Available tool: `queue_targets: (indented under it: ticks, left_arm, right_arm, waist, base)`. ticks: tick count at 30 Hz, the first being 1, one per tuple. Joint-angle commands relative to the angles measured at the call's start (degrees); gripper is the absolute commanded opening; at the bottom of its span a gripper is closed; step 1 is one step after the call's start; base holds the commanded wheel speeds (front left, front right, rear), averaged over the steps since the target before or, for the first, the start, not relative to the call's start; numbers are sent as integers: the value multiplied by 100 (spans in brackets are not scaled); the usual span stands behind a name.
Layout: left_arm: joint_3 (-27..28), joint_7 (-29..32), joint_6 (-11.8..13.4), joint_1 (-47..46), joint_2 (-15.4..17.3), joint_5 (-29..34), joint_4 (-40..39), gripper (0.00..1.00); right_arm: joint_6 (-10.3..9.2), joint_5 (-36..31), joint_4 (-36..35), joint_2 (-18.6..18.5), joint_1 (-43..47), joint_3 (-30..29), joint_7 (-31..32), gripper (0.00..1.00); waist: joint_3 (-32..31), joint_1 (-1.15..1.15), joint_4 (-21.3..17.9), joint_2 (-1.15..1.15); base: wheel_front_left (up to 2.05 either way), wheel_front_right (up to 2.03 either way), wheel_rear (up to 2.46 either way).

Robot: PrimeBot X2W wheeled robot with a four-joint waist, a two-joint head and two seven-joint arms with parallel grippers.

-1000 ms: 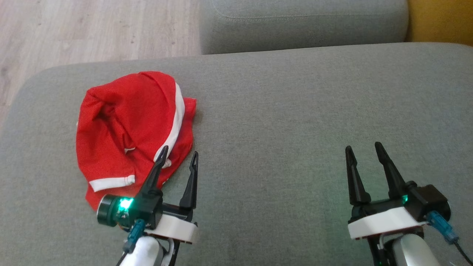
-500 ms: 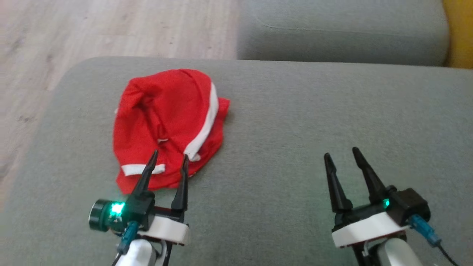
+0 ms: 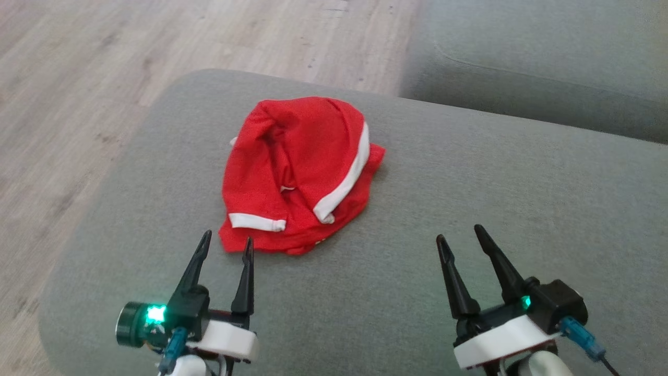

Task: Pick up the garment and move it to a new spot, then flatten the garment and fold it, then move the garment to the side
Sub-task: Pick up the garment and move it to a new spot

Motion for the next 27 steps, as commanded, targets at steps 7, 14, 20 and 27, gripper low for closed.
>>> queue_targets:
  ticks: [7,14,20,27]
  left_arm:
    - [280,-55,-61,-112,22,100,-241,100]
    - [317,-55,-215,-340,96,155,-240,100]
    - [155,94,-744,-1592,516,335,211,100]
    - [-203,1269,-1079,-3390,1002,7,1148,100]
  right_arm:
    - [-4,92,-231,-41,-99,220,-62,100]
    - [-4,29,-216,-41,-166,322,-62,100]
    - [-4,-105,-210,-41,-348,311,-62,100]
    - [-4,-216,-215,-41,-594,281,-62,100]
  waist:
    - [-5,0,288,0]
    - [180,0,160,0]
    - [593,0,-146,0]
    - [1111,0,-525,0]
  base:
    - [0,0,0]
    - [0,0,0]
    - [0,0,0]
    - [0,0,0]
